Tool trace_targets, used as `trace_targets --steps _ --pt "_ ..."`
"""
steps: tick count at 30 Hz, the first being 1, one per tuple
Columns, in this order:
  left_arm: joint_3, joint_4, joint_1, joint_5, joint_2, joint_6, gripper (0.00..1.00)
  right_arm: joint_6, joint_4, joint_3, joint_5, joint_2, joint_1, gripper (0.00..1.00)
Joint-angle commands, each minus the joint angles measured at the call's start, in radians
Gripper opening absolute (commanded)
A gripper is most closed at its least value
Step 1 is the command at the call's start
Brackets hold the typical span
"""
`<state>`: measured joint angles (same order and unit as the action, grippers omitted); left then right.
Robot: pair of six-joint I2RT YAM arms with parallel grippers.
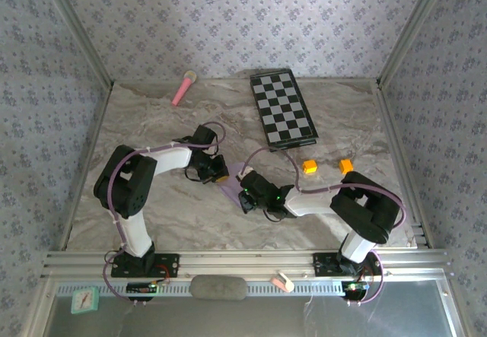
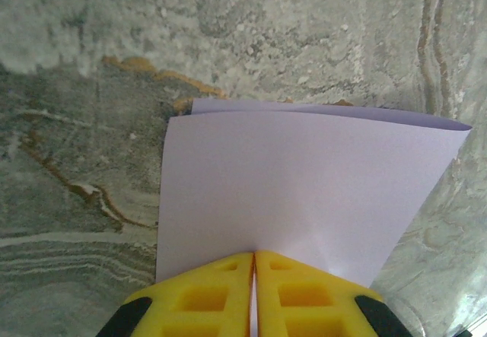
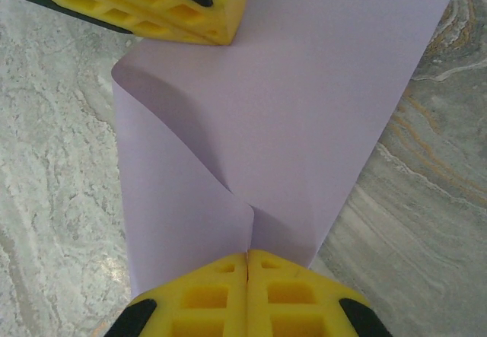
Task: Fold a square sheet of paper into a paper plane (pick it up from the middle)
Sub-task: Third fold the triangle at the center of the table.
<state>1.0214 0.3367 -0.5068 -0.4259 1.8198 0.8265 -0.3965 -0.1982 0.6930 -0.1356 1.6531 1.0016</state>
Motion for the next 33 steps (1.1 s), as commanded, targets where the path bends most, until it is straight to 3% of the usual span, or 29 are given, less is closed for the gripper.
trace_targets --steps 1,24,33 --pt "0.014 0.040 -0.006 0.013 0.024 -0.017 0.11 -0.008 0.025 0.026 -0.022 0.014 -0.004 0.00" --pt "0.032 0.064 -0.007 0.013 0.030 -0.033 0.08 -0.011 0.067 0.048 -0.042 0.033 -0.009 0.00" --pt "0.047 0.047 -0.001 0.036 -0.112 0.005 0.13 -0.017 0.092 0.058 -0.037 0.048 -0.011 0.00"
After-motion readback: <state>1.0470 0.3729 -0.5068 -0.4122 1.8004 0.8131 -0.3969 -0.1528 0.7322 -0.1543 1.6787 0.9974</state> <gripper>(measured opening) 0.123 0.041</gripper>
